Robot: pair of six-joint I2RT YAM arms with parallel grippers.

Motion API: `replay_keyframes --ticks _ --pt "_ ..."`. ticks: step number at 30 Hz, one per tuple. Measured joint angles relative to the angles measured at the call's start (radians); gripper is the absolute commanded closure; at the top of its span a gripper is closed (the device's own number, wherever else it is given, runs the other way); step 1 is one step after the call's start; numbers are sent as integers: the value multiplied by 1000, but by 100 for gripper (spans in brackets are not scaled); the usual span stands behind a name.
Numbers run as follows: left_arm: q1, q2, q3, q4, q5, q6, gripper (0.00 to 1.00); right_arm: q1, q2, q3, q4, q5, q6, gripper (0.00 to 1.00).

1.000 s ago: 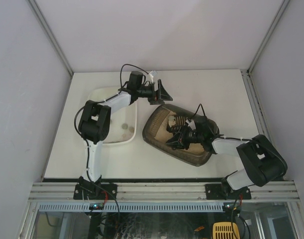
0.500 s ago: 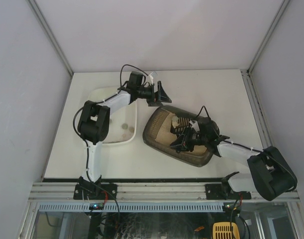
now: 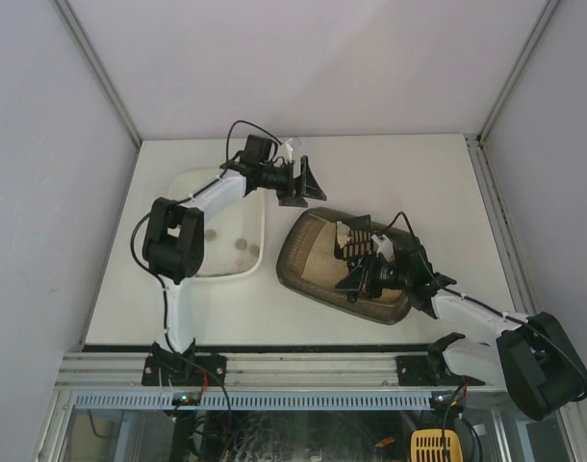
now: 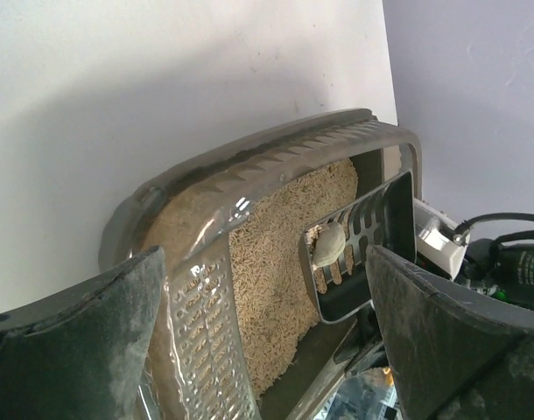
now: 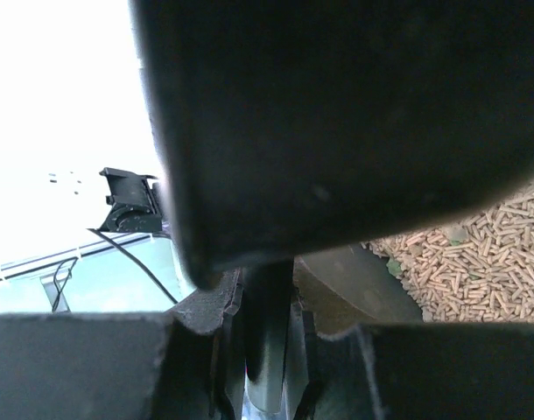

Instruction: Clean the litter box

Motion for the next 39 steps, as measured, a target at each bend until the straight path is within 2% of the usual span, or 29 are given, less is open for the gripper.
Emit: replay_keyframes --ticks 3,9,12,15,22,27,39 --pt "5 -28 0 -26 0 19 0 -8 -10 -50 104 -17 9 100" --pt "22 -100 -40 -63 0 61 0 -19 -14 -198 455 -44 77 100" --pt "33 -156 -97 -92 -13 98 0 -19 -18 -236 540 -54 93 100" --pt "42 -205 -131 -147 -42 157 0 -18 -54 -240 527 -55 72 100" --pt "45 -358 -220 -297 -109 341 0 -49 -233 -229 394 -80 -23 100" --pt "49 -470 -267 -387 -143 440 0 -69 -298 -231 303 -84 -82 100" --pt "53 -525 -346 -435 -170 486 0 -152 -398 -256 235 -117 -105 100"
